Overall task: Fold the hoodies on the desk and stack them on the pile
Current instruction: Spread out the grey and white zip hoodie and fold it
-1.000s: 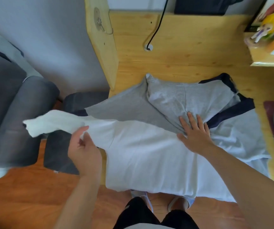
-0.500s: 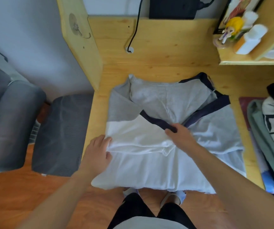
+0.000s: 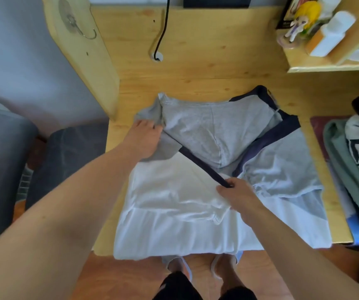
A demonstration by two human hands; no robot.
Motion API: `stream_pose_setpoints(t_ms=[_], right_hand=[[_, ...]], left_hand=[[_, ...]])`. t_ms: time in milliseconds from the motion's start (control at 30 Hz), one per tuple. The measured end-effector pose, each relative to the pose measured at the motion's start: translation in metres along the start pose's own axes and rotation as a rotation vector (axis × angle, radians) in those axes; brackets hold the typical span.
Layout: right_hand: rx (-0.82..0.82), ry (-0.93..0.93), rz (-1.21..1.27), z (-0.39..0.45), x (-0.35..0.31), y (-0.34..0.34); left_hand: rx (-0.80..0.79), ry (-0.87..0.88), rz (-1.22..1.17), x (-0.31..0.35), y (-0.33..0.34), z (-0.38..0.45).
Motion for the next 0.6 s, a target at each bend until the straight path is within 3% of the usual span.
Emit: stream_pose_setpoints(t_ms=[133,233,333,400,500,600], right_hand=[[0.164,-0.152,-0.172,0.004,-0.011,0.004],[0.309,-0.257,-0.347,0.002,-0.023,0.011],[0.452,-0.401,-0.472,-0.009,-0.031,0.014],[0.568,-0.532,-0.553,-0.018,-0.034,0.015],[0.756,-0.717,-0.562,-0.031,-0.041,0.005],[0.745,-0.698,-0.564,-0.016,-0.025,-0.025]], left_hand=[[-0.048,-0.206,0.16,-0.038,-0.002,-0.002],[0.139,-0.398,0.091,-0.039,-0.011,-0.025],[0.349,-0.284,-0.092,0.025,-0.008,-0.057],[0.276,-0.205,-0.205,0.076,0.018,-0.075],[0.104,-0.283,-0.283,0.104,0.069,-0.09],[0.088,-0.354,-0.299,0.097,0.08,-0.082]])
Point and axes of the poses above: each hand's wrist, its own z-axis towards the middle knuckle, its own y-axis out of the palm, x = y × z, the point moved 8 cm from there along z, towards the middle knuckle, and after that the axes turned 9 degrees about y, right-handed, at the moved point
